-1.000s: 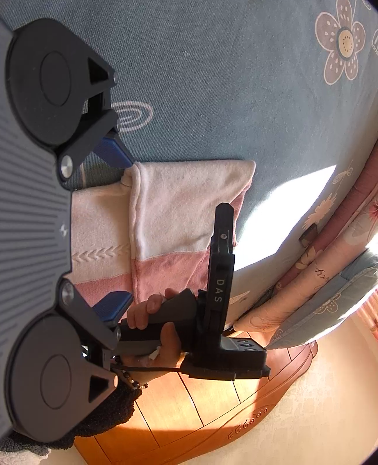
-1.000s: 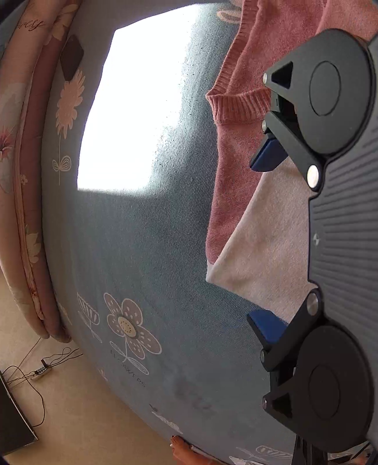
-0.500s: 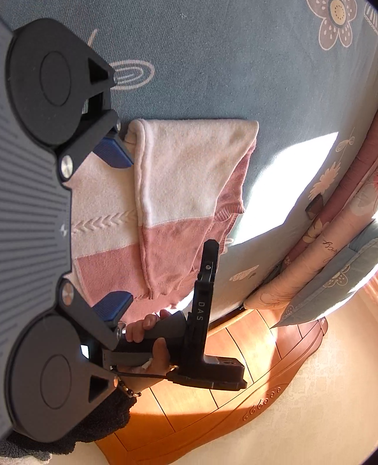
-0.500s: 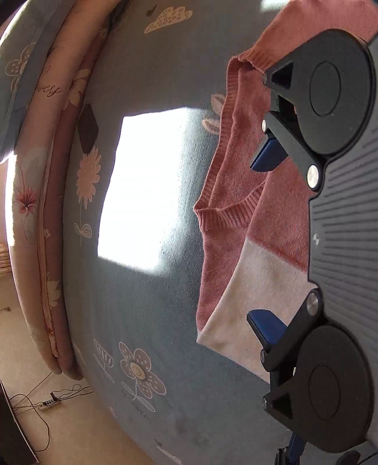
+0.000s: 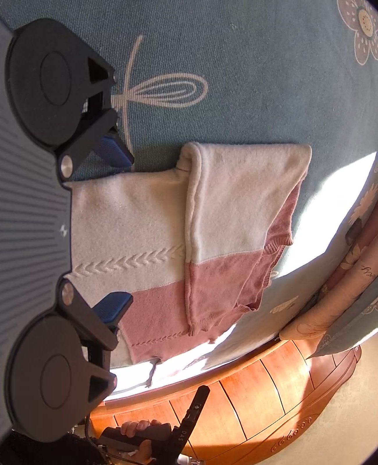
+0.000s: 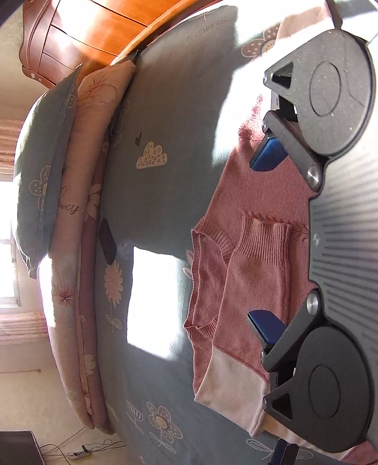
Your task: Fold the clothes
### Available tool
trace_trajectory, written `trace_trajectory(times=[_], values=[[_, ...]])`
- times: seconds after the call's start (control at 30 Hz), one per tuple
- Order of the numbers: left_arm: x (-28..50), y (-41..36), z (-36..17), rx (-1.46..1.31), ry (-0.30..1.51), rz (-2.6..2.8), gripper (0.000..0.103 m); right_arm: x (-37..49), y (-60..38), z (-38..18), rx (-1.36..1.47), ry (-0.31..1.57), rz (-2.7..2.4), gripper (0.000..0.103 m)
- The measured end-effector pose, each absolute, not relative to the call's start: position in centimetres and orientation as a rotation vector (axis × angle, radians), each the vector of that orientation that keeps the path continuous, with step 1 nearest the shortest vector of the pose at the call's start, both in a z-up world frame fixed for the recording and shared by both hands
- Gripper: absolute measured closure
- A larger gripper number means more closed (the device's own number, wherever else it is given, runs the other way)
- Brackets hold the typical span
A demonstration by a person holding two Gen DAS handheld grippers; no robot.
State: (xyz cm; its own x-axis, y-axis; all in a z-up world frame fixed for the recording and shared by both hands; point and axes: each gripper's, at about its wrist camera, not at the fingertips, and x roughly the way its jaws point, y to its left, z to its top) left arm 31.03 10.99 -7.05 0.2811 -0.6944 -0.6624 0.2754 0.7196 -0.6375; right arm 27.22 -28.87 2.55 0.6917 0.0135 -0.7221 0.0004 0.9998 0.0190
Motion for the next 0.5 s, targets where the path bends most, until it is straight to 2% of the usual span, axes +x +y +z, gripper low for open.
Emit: trace_trajectory(times=[0.13,0.4,0.5], values=[[30.5,9.8,-5.6,-0.477,1.053,-0.798,0.01,26.3,-28.6,1.4,0.072,0.821,0.032,0.0],[30.5,6.8,-6.2,-0.291,1.094,-0.656,0.011,26.0,-27.3,-0.7,0.122,0.858,0.056,0.0],[29.8,6.4,-4.7,-0.3,0.934,-0.677,0.007,26.2,-27.8,-1.1,0.181,0.855,0.072,0.0]])
